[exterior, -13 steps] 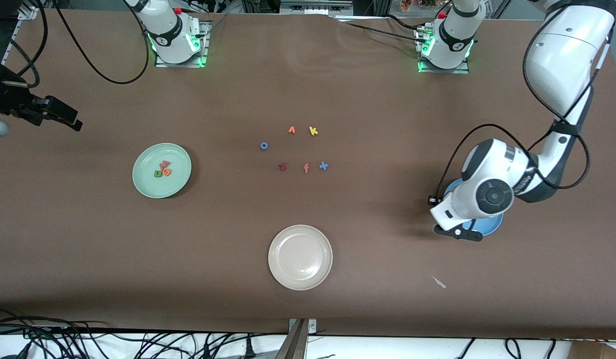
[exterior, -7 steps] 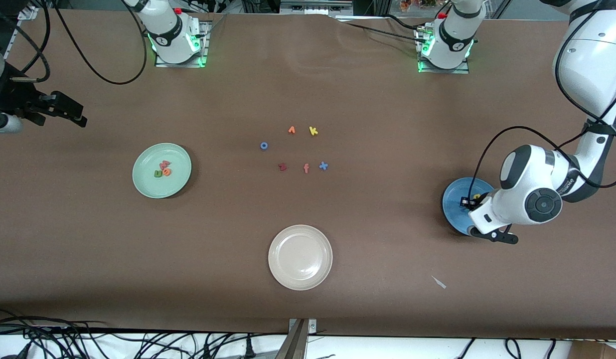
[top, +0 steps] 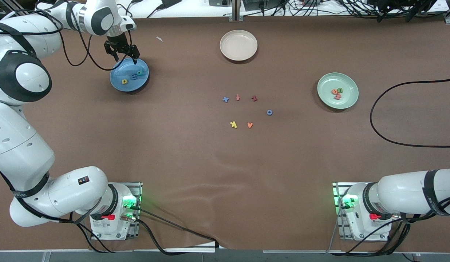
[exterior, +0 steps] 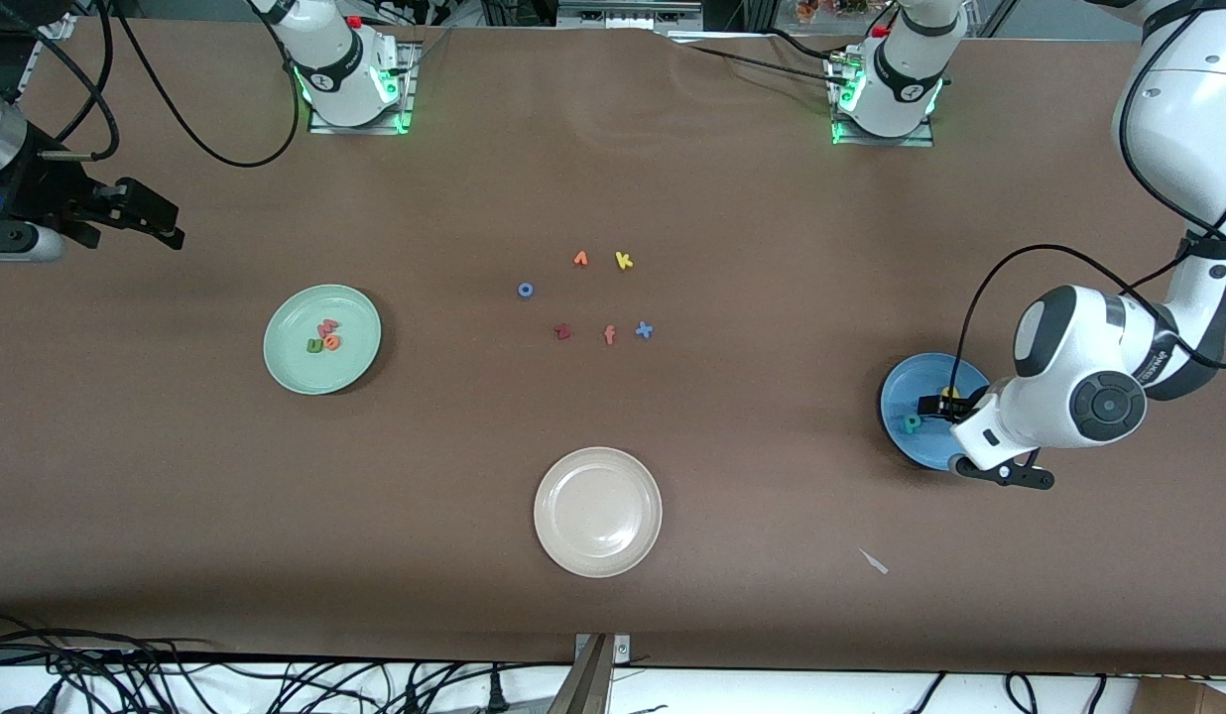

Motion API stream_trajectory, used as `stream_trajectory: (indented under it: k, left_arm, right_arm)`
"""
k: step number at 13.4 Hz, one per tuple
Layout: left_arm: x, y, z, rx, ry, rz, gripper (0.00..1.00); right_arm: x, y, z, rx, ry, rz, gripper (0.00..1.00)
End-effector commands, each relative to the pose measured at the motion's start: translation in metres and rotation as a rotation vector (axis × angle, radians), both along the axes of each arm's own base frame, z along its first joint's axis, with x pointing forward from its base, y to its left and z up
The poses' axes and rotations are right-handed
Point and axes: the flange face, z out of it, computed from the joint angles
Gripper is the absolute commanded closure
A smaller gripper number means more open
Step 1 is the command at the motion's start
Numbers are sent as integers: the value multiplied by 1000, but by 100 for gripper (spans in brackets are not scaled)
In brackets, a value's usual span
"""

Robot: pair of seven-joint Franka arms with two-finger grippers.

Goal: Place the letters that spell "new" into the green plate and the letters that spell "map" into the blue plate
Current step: 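Lower the teal p onto the blue plate and open the left gripper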

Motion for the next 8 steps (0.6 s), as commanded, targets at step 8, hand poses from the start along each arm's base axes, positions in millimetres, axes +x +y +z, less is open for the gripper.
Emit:
stream_trajectory:
  k: [8]
  left_arm:
    - [-24,22,128,-27,-21,218,0]
  right_arm:
    - [-4,-3,7,-10,-5,7,0]
